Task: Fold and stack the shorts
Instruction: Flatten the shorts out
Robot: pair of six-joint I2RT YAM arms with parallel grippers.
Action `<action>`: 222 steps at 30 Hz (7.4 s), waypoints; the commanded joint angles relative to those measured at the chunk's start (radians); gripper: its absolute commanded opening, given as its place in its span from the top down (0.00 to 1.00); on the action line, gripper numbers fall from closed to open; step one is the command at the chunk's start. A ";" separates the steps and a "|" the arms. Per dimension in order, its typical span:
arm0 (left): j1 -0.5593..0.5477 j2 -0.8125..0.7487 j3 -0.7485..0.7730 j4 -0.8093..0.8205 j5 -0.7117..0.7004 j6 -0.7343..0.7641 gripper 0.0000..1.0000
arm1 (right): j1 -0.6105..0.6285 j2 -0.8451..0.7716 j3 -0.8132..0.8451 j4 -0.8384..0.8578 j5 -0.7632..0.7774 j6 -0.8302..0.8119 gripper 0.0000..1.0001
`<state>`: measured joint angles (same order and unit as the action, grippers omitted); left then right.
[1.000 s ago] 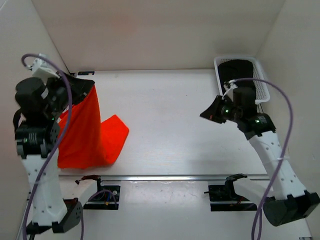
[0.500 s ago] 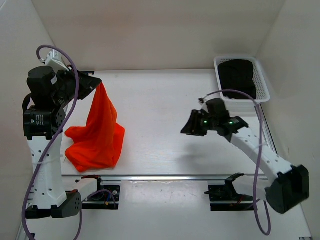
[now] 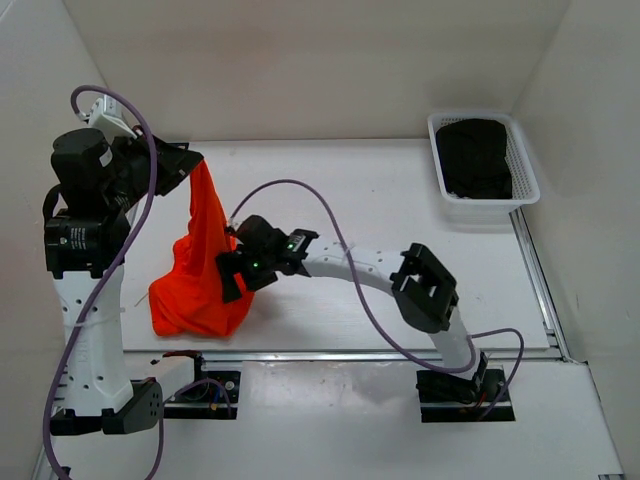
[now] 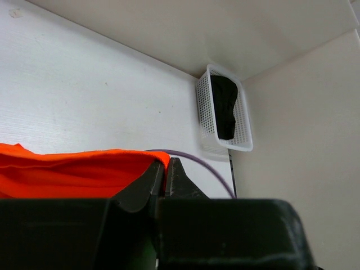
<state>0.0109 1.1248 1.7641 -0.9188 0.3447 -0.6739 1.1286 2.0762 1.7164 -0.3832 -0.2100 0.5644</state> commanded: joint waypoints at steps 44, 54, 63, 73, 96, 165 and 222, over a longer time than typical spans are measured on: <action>-0.146 0.305 -0.046 0.017 -0.105 0.051 0.90 | -0.722 -0.324 0.032 -0.229 0.239 -0.109 0.37; -0.213 0.325 -0.081 0.026 -0.182 0.051 0.90 | -0.589 -0.755 -0.763 -0.022 0.189 0.265 0.48; -0.213 0.271 -0.134 0.026 -0.191 0.051 0.90 | -0.668 -0.786 -1.060 0.372 0.046 0.713 0.40; -0.213 0.271 -0.143 0.026 -0.181 0.051 0.90 | -0.701 -0.561 -1.103 0.642 0.055 0.926 0.40; -0.213 0.224 -0.212 0.026 -0.233 0.089 0.90 | -0.754 -0.528 -0.988 0.304 0.233 0.686 1.00; -0.065 -0.065 0.643 -0.190 -0.334 0.089 0.90 | -0.842 -1.113 0.368 -0.671 -0.112 -0.152 1.00; 0.055 0.940 0.437 -0.045 -0.239 0.208 0.90 | -0.951 0.146 0.442 -0.301 0.038 -0.114 1.00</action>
<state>0.0612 2.0548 2.1212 -0.9916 0.1295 -0.4610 0.2115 2.2616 2.1117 -0.7044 -0.1665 0.4450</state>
